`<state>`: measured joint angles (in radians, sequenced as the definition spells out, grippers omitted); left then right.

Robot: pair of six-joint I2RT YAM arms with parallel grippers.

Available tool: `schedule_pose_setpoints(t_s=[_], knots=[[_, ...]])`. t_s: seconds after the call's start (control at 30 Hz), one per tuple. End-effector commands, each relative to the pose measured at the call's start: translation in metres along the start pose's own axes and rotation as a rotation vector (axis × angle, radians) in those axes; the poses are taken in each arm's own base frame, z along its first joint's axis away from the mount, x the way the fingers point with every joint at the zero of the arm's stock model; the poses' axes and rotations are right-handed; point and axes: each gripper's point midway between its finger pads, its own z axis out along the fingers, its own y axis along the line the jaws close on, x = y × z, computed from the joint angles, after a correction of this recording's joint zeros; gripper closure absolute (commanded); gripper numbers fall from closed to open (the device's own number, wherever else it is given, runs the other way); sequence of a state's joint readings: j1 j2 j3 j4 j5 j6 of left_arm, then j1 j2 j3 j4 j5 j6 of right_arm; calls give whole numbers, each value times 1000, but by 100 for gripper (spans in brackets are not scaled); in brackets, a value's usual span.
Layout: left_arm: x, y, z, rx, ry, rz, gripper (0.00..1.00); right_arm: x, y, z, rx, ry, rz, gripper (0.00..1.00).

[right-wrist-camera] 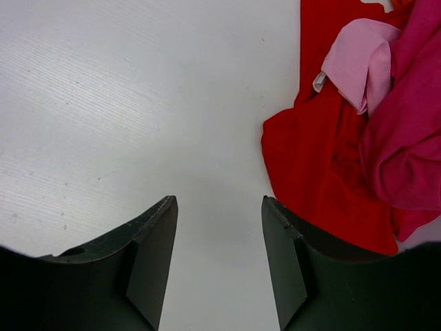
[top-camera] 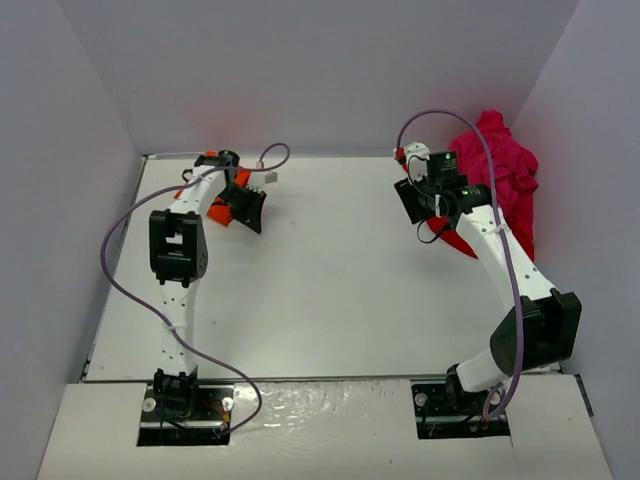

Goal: Fold and stack the t-shirts

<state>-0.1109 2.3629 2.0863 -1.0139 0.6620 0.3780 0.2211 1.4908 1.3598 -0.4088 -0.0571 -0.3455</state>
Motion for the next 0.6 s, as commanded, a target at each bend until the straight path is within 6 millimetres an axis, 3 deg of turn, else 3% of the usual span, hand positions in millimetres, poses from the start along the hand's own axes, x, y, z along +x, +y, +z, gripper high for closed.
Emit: schedule_pose_setpoints(t_s=[0.0, 0.13, 0.37, 0.57], knots=[[-51, -54, -39, 43, -81, 236, 94, -12, -11, 1, 40, -24, -6, 51], [-87, -23, -27, -32, -144, 164, 89, -8, -12, 7, 40, -2, -7, 51], [-115, 45, -20, -195, -269, 65, 88, -6, -16, -2, 67, -8, -16, 51], [-127, 64, -31, -255, -327, 46, 89, -4, -22, -12, 101, -9, -19, 50]])
